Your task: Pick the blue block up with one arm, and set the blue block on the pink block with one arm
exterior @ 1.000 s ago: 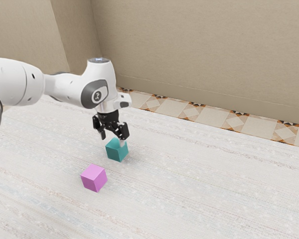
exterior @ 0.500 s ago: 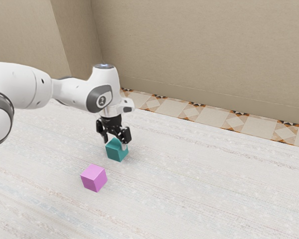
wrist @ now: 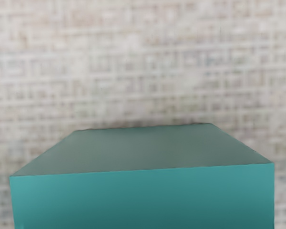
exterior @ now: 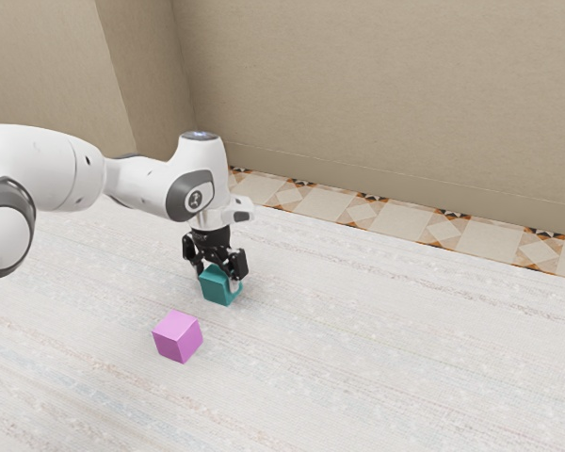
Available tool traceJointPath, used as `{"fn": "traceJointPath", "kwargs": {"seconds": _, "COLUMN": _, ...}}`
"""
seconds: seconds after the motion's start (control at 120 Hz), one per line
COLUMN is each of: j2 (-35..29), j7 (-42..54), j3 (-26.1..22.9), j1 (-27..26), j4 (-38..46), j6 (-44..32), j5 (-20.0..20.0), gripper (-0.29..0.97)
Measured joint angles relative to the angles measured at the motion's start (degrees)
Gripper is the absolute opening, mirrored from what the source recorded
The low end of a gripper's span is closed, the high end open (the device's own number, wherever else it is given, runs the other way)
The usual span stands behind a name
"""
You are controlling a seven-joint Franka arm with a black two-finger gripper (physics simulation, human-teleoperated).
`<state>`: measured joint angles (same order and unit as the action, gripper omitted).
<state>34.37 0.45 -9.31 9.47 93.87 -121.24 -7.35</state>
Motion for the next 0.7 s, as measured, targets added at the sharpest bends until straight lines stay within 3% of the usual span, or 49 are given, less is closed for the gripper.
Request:
{"fn": "traceJointPath", "kwargs": {"seconds": 0.458, "j2": -0.30, "j7": 0.01, "j3": 0.00, "j1": 0.19, "j4": -0.07, "j6": -0.04, "j5": 0.15, "gripper": 0.46}}
{"fn": "traceJointPath", "kwargs": {"seconds": 0.7, "j2": -0.64, "j7": -0.08, "j3": -0.08, "j1": 0.26, "j4": -0.07, "j6": -0.01, "j5": 0.46, "gripper": 0.40}}
